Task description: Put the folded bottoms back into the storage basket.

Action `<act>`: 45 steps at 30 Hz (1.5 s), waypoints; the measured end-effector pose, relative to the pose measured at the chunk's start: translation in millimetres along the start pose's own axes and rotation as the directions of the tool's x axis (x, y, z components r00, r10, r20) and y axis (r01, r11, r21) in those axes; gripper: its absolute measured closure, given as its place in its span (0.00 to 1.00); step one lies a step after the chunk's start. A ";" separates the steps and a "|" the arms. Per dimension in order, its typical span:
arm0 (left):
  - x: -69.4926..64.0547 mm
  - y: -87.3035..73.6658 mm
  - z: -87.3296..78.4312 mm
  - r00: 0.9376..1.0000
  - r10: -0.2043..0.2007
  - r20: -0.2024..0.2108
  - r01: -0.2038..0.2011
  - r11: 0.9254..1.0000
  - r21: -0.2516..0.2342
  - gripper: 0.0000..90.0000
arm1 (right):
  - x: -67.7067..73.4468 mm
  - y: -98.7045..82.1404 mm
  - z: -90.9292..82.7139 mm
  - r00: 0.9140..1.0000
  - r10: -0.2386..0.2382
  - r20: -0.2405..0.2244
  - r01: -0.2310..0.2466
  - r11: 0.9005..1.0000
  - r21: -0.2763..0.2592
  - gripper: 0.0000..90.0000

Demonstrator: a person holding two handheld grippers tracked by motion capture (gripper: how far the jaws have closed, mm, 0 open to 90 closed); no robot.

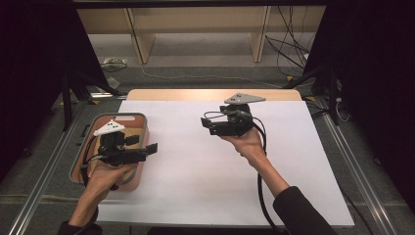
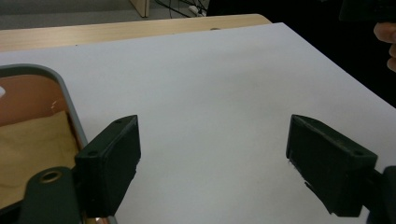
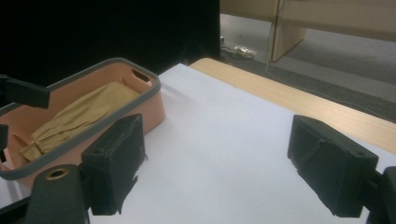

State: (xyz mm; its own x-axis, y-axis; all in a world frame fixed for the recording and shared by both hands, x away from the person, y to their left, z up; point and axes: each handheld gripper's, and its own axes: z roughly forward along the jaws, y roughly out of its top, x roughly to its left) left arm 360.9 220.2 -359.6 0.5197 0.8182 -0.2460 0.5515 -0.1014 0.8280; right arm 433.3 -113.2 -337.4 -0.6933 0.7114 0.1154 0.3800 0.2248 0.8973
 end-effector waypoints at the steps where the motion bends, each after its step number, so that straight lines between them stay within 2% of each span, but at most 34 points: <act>1: -1.1 -0.2 0.8 1.000 0.002 0.003 -0.002 1.000 -0.001 0.20 | -0.1 -2.2 -2.4 1.000 0.000 0.005 0.000 1.000 -0.002 0.21; 6: -8.6 -2.6 6.3 1.000 0.025 0.019 -0.025 1.000 -0.012 0.19 | -1.9 -10.2 -11.1 1.000 -0.013 0.022 0.014 1.000 -0.011 0.18; 11: -12.8 -4.3 9.3 0.999 0.041 0.032 -0.040 0.999 -0.025 0.18 | -3.5 -16.3 -23.3 1.000 -0.002 0.015 0.003 0.999 -0.041 0.14; 20: -21.9 -6.4 13.2 0.997 0.061 0.054 -0.058 0.997 -0.050 0.18 | -9.2 -31.0 -37.9 0.999 0.026 0.029 -0.025 0.998 -0.056 0.08; 30: -29.5 -9.9 18.2 0.994 0.083 0.070 -0.078 0.995 -0.067 0.18 | -10.6 -43.3 -50.2 0.999 0.013 0.045 -0.010 0.998 -0.067 0.08; 39: -36.1 -12.0 20.3 0.991 0.104 0.087 -0.098 0.992 -0.079 0.18 | -7.2 -46.6 -58.1 0.999 0.012 0.041 -0.008 0.996 -0.087 0.08; 45: -39.2 -12.8 19.3 0.988 0.119 0.098 -0.108 0.989 -0.105 0.18 | -6.1 -53.6 -64.7 0.999 0.014 0.038 -0.010 0.995 -0.097 0.08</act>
State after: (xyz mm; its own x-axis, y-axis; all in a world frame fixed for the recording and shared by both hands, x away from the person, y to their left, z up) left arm 346.1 178.5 -370.3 0.6428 0.7410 -0.1942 0.4203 -0.1293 0.8981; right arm 377.5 -172.7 -358.6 -0.6645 0.7390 0.1114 0.3255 0.1520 0.9332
